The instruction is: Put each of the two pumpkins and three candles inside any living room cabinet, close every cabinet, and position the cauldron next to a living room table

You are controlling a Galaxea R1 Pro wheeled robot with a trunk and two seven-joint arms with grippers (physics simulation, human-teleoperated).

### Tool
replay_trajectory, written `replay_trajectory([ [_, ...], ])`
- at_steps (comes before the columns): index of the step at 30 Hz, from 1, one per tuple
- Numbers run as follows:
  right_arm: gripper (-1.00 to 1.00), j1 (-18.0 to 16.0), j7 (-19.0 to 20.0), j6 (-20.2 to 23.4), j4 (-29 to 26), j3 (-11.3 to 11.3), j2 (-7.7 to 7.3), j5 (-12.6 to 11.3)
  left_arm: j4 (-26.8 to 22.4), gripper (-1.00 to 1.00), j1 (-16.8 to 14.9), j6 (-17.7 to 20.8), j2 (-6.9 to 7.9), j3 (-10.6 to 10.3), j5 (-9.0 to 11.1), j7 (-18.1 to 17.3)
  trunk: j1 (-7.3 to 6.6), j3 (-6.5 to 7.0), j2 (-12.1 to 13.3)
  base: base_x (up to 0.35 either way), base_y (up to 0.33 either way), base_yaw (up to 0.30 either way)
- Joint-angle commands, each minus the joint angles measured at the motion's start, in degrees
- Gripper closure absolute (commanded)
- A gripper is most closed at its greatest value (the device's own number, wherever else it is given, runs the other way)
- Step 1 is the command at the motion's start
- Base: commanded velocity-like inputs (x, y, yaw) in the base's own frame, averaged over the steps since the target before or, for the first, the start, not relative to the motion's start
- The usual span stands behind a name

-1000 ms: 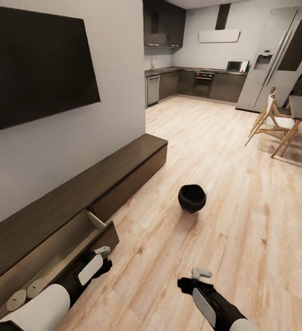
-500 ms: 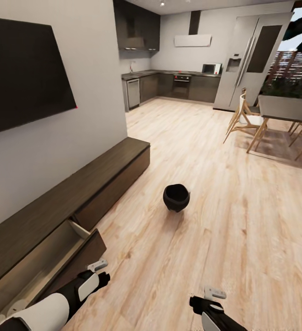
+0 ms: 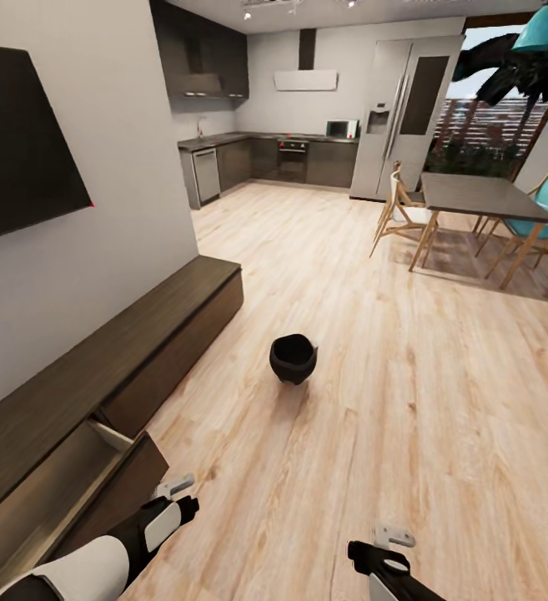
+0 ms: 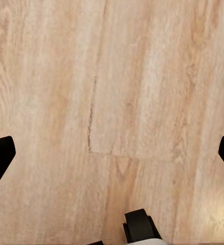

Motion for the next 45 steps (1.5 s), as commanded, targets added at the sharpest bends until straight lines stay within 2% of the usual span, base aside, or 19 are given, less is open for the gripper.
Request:
replay_trajectory([
  [1,-1.0,-0.07,-0.25,-0.5,0.2,0.46,0.0,-0.6,-0.2,-1.0,0.0,0.29,0.07,-0.38,0.28,0.41,0.0,0.01,-0.03,0.0,0.0,-0.258],
  [4,-1.0,-0.06,-0.29,-2.04,0.81,0.46,0.0,-0.61,-0.18,-1.0,0.02,0.26,0.06,-0.38,0.42,0.37,0.0,0.16,-0.03,0.0,0.0,-0.258],
  [14,-1.0,-0.06,-0.28,-2.59,0.82,0.49,0.0,-0.46,-0.19,-1.0,1.03,-1.03,0.07,-0.45,-0.16,0.19,0.0,0.56,-0.03,0.009,0.0,-0.244],
  [27,-1.0,-0.07,-0.26,-2.69,0.81,0.49,-0.01,-0.5,-0.18,-1.0,1.41,-1.2,-0.18,-1.54,-0.4,0.18,0.0,0.58,-0.03,0.274,-0.056,-0.038],
  [33,-1.0,-0.05,-0.25,-2.69,0.88,0.49,-0.01,-0.52,-0.19,-1.0,1.41,-1.25,-1.13,-3.49,-0.4,0.18,0.0,0.58,-0.03,0.115,-0.005,-0.246],
  [38,-1.0,-0.05,-0.19,-2.69,0.9,0.49,-0.01,-0.51,-0.17,-1.0,1.45,-3.1,-1.24,-4.39,-0.33,0.18,0.0,0.58,-0.03,0.011,0.0,-0.277],
  [45,-1.0,-0.05,-0.17,-2.69,0.9,0.51,-0.01,-0.44,-0.15,-1.0,1.46,-3.56,-1.33,-6.13,-0.31,0.19,0.0,0.58,-0.03,0.196,-0.011,-0.28],
])
